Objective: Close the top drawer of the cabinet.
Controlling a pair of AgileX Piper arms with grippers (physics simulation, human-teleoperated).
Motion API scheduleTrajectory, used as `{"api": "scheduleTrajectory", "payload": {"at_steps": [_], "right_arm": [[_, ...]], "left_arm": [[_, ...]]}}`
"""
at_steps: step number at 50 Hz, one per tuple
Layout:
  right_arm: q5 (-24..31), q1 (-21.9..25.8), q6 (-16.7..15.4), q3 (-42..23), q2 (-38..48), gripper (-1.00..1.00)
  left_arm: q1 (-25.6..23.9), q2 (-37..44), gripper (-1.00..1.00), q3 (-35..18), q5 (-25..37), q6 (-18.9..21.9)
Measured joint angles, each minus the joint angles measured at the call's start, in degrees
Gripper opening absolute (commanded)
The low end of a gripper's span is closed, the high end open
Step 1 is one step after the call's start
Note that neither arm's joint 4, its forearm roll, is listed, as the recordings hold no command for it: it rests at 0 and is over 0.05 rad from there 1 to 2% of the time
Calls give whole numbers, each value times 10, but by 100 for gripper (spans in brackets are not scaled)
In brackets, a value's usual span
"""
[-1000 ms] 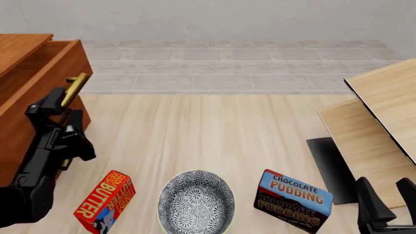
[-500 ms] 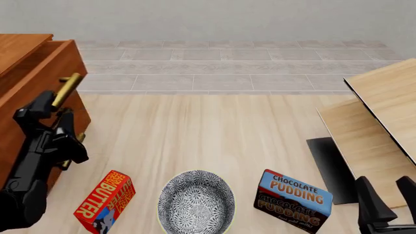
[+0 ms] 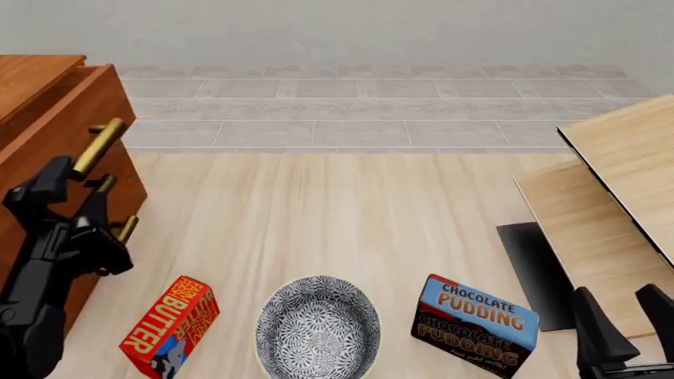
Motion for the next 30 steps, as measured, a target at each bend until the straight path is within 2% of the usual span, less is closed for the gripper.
{"api": "scheduleTrajectory", "payload": {"at_steps": [30], "right_arm": [[6,17,0,-6,0,100]], "left_arm": [[26,-6,100,8,0,-7]]}}
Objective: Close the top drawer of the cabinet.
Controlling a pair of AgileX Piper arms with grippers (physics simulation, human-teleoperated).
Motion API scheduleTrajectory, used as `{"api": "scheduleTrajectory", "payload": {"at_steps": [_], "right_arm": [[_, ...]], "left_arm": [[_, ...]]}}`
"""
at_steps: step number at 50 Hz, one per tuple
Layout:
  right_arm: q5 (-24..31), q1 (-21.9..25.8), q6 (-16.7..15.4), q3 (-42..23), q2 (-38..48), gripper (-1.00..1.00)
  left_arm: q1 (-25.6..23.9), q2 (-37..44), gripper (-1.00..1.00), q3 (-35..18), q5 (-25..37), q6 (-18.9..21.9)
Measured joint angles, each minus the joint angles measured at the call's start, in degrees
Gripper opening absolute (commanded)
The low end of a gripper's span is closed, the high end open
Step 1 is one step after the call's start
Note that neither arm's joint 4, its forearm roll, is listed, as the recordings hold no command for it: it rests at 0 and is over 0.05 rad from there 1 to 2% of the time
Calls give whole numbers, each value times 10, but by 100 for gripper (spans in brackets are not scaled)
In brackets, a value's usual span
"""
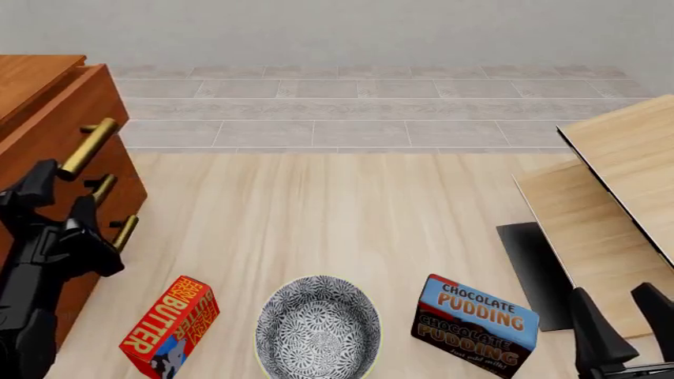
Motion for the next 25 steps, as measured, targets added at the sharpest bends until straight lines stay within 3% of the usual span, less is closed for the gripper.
{"api": "scheduleTrajectory", "payload": {"at_steps": [25], "right_arm": [[-5,3,4,11,0,100]], "left_arm": [[17,5,100,-5,0,-5]]}}
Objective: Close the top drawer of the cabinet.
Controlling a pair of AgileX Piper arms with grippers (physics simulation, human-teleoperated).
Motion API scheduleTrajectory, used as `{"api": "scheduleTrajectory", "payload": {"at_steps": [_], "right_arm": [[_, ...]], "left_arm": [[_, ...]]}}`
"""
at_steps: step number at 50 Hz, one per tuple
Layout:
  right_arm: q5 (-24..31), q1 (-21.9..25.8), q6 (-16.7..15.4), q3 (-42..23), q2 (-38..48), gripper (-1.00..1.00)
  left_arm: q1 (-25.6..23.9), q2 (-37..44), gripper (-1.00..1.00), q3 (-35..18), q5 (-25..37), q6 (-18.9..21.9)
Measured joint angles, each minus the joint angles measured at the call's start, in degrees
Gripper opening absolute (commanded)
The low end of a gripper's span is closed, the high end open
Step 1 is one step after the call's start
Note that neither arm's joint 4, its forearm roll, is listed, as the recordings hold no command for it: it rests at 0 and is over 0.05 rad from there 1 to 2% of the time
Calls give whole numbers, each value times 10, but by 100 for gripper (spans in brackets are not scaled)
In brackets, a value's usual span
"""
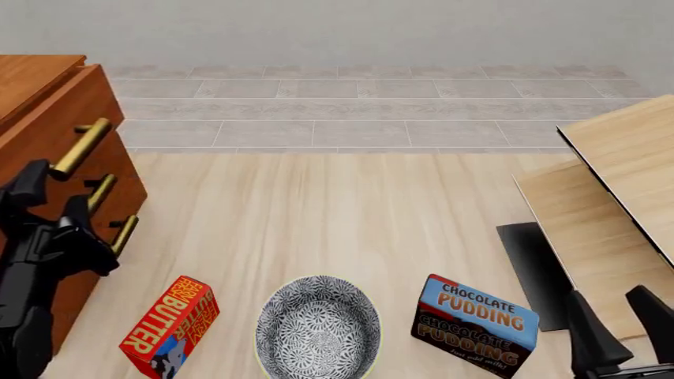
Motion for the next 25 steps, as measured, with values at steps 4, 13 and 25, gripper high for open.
{"api": "scheduleTrajectory", "payload": {"at_steps": [4,13,25], "right_arm": [[1,1,1,2,0,100],[2,5,2,6,0,100],[-1,6,2,8,0,100]], "left_arm": [[3,0,100,0,0,-2],[9,2,100,-2,0,-3],[16,1,100,-1,1,-5]]}}
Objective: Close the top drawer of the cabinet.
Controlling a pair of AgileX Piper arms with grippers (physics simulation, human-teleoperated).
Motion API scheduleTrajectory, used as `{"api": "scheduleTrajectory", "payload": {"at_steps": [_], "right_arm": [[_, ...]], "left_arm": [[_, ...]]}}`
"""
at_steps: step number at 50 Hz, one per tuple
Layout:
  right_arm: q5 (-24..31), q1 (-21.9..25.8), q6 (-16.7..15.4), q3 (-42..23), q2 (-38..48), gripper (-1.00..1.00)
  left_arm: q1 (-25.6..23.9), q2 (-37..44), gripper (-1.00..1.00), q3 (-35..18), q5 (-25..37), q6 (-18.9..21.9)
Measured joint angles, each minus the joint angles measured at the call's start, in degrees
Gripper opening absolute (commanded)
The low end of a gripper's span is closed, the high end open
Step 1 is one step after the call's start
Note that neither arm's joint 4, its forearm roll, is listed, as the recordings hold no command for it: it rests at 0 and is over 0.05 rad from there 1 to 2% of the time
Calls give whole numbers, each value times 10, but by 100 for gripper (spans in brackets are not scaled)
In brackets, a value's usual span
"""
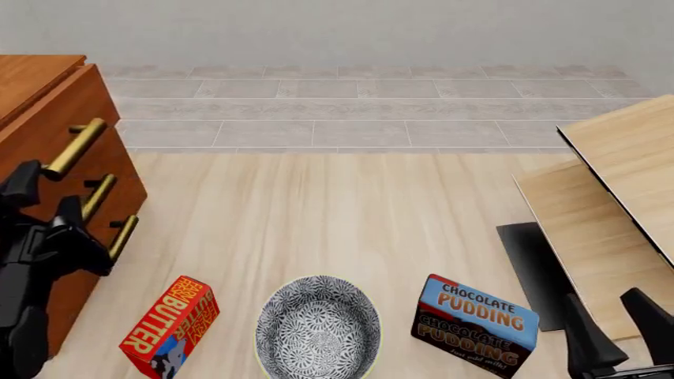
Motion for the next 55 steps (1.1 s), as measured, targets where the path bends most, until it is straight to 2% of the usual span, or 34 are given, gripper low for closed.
{"api": "scheduleTrajectory", "payload": {"at_steps": [55], "right_arm": [[5,5,-4,1,0,100]], "left_arm": [[30,7,100,-6,-2,-6]]}}
